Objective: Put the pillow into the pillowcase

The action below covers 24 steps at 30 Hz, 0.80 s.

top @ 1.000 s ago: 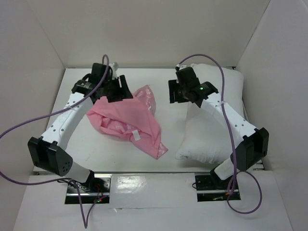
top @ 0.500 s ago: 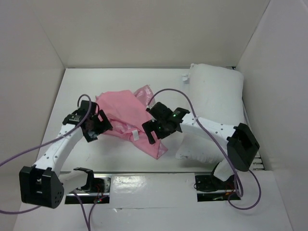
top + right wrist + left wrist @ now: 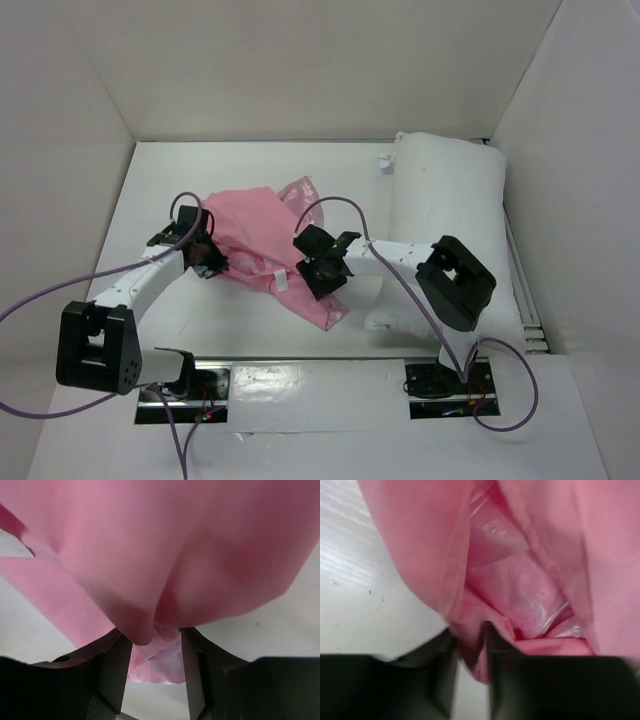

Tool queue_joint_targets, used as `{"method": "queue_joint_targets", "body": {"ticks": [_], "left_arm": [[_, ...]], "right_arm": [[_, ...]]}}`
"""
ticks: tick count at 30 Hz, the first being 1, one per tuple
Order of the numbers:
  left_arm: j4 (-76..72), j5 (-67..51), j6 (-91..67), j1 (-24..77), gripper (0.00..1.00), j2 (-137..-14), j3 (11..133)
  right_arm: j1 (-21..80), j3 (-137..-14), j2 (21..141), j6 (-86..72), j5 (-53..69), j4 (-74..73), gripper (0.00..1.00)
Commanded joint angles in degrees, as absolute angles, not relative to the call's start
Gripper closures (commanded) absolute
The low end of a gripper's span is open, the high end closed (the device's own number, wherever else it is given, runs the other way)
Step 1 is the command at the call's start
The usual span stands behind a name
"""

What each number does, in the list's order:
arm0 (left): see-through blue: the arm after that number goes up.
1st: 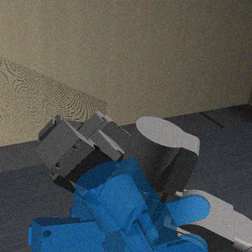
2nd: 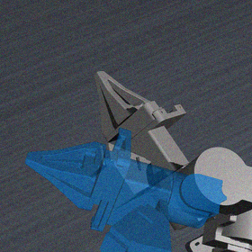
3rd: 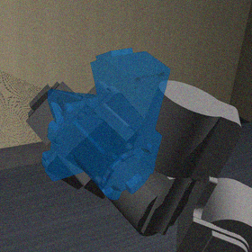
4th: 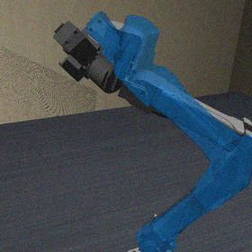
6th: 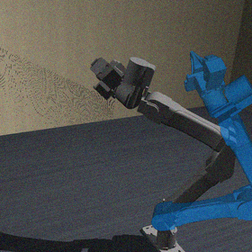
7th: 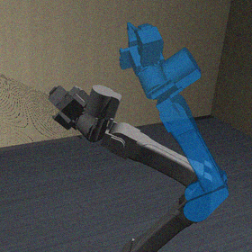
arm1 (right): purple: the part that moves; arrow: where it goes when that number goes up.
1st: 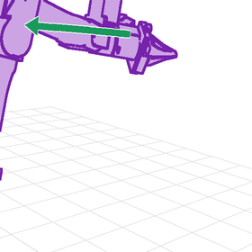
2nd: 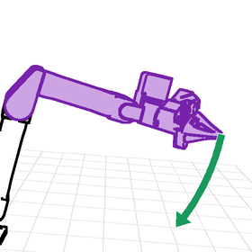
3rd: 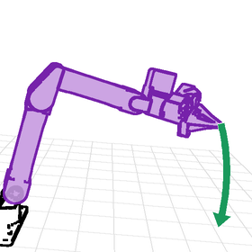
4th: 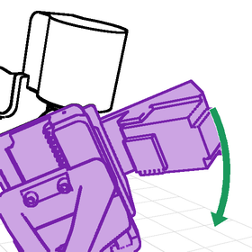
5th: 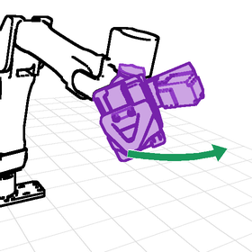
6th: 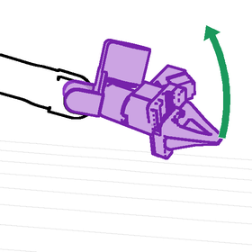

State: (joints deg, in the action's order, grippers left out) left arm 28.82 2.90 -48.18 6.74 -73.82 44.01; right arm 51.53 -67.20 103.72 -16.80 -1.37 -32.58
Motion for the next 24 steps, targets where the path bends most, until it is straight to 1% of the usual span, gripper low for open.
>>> {"method": "queue_joint_targets", "body": {"ticks": [1,2,3,4,7,9,10,13,14,16,17,18,20,21,24], "left_arm": [[25.05,2.91,-46.24,5.89,0.73,-75.67,50.16],[26.01,2.9,-45.71,5.28,1.0,-77.07,51.4],[27.23,2.38,-45.01,5.27,1.0,-77.6,54.46],[28.46,2.37,-45.0,5.27,1.0,-77.61,56.23],[33.55,2.9,-42.98,5.27,1.0,-76.13,61.77],[36.28,4.65,-41.67,4.75,1.0,-74.19,68.97],[37.78,5.27,-41.05,4.75,1.0,-72.27,74.39],[37.98,7.03,-39.21,4.22,1.0,-69.27,80.93],[37.45,7.03,-38.68,4.22,1.0,-69.26,86.08],[38.05,7.03,-36.93,2.91,1.0,-70.3,92.52],[39.1,7.03,-36.91,2.9,1.0,-71.44,100.21],[40.42,6.51,-36.04,2.12,1.0,-72.85,104.28],[44.37,6.5,-34.28,1.32,1.0,-76.37,112.02],[45.34,5.98,-33.67,0.54,1.0,-77.07,118.41],[46.14,4.32,-32.96,-1.13,1.0,-77.61,124.96]], "right_arm": [[51.68,-69.7,103.97,-15.64,-3.6,-28.05,0.52],[51.68,-69.7,102.84,-15.64,-4.39,-28.04,0.82],[51.68,-69.7,102.22,-15.64,-5.53,-28.04,0.94],[51.68,-69.7,101.52,-15.64,-6.15,-28.04,1.0],[51.68,-73.73,97.66,-13.19,-7.73,-30.57,1.0],[51.68,-78.12,94.85,-11.26,-8.35,-32.33,1.0],[51.68,-79.87,91.61,-11.25,-9.92,-33.21,1.0],[51.07,-84.63,84.06,-8.62,-10.55,-31.48,1.0],[50.11,-86.29,83.07,-8.61,-9.68,-29.64,1.0],[47.21,-95.06,83.84,-7.04,-7.92,-29.62,1.0],[46.68,-98.66,84.72,-7.03,-7.91,-30.66,1.0],[46.67,-105.14,85.51,-6.34,-7.91,-30.67,1.0],[46.67,-109.06,86.13,-5.8,-6.52,-30.67,1.0],[46.67,-110.81,85.44,-5.8,-5.37,-29.19,1.0],[46.67,-111.36,82.8,-5.8,-3.16,-26.81,1.0]]}}
